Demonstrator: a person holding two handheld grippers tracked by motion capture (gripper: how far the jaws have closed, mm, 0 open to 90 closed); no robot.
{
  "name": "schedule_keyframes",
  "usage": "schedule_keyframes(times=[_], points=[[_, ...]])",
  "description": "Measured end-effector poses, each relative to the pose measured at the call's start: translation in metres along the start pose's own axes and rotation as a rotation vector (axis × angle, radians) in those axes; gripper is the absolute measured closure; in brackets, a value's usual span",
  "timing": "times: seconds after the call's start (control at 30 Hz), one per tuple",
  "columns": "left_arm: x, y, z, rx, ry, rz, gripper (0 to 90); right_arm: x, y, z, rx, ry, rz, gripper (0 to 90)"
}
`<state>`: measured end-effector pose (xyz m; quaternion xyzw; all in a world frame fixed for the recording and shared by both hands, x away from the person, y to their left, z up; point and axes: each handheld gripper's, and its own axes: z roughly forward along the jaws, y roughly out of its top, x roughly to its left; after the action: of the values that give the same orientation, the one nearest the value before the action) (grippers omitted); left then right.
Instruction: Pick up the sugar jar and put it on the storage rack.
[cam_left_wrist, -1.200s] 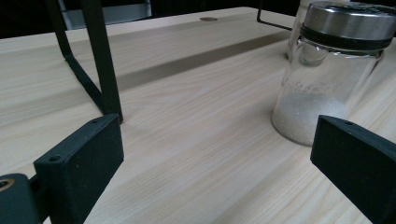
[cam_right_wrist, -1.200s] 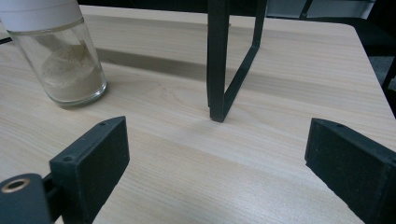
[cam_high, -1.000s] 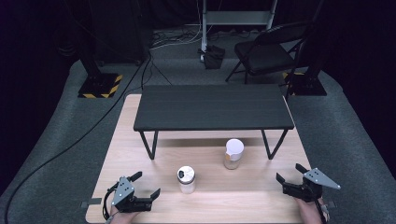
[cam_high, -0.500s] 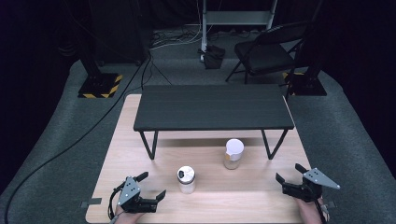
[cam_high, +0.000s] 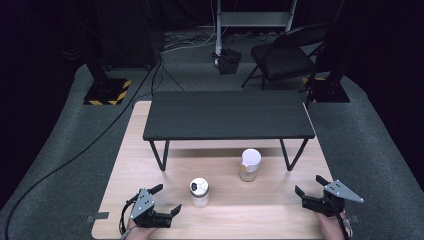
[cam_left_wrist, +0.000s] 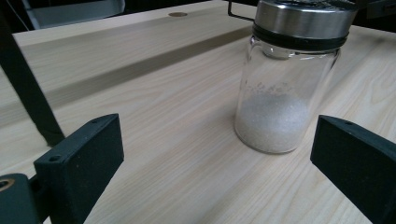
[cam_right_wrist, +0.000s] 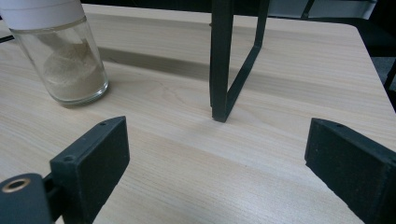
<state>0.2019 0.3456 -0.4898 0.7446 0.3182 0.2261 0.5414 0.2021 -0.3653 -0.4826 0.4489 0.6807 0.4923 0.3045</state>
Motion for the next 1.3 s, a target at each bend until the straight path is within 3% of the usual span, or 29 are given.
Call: schedule_keyframes(times=[0.63, 1.3], points=[[-0.011, 0.015, 0.027, 0.039, -0.056, 0.029, 2.4, 0.000, 0.000, 0.001, 0.000, 0.007, -0.002, 6.0], [-0.022, 0.028, 0.052, 0.072, -0.085, 0.043, 3.6, 0.000, 0.000, 0.001, -0.001, 0.009, -0.002, 6.2]])
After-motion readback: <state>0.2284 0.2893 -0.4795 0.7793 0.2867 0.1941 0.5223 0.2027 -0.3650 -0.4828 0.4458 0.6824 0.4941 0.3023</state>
